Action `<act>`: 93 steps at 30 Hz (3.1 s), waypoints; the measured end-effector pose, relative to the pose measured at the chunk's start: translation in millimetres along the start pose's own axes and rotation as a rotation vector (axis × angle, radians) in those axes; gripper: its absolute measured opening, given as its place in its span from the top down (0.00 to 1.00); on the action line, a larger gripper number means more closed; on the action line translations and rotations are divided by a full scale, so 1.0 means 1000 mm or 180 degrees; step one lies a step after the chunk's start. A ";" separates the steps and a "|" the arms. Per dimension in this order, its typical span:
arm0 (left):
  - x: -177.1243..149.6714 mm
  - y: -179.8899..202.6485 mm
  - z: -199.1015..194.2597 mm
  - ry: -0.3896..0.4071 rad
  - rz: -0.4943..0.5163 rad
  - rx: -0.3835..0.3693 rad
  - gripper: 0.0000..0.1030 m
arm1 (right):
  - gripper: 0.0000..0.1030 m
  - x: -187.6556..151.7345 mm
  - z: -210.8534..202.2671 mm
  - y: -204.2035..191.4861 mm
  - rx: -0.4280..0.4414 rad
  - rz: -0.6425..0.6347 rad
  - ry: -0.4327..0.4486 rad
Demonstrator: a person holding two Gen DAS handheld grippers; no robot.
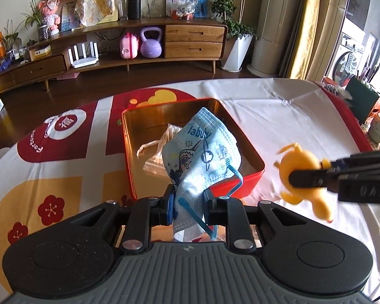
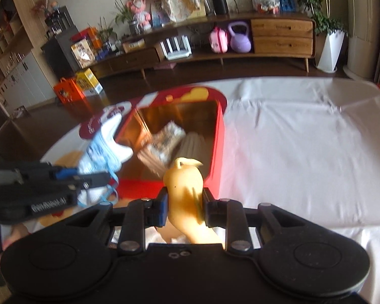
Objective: Organize soft objects
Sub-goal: 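Carry the face mask and yellow duck with both grippers over the red tin, then lower the mask with the left gripper while the right gripper lowers the duck, then open both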
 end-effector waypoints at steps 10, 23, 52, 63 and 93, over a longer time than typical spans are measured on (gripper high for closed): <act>0.024 -0.004 0.005 0.0036 0.0011 0.0043 0.79 | 0.75 0.055 0.014 -0.013 0.0001 -0.0050 0.0221; 0.027 -0.010 0.059 -0.0197 -0.0033 0.0118 0.79 | 0.74 0.070 0.079 -0.006 -0.0059 0.0150 0.0227; 0.004 -0.005 0.122 -0.0541 0.0003 0.0072 0.79 | 0.64 0.036 0.123 0.020 -0.0302 0.0194 -0.0009; 0.005 -0.004 0.113 -0.0541 0.0019 0.0163 0.72 | 0.57 0.041 0.102 0.024 -0.0257 0.0230 0.0086; 0.017 0.005 0.014 -0.0103 -0.0096 0.0139 0.26 | 0.38 0.024 -0.008 -0.013 0.0050 0.0080 0.0285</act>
Point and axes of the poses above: each gripper's, at about its wrist camera, not at the fingertips, and z roughly the way its jaws point, y to its right, x to its top, the point moved 9 cm from there along z, roughly the way its jaws point, and after that the axes turned 3 degrees about y, right-handed, at the moved point
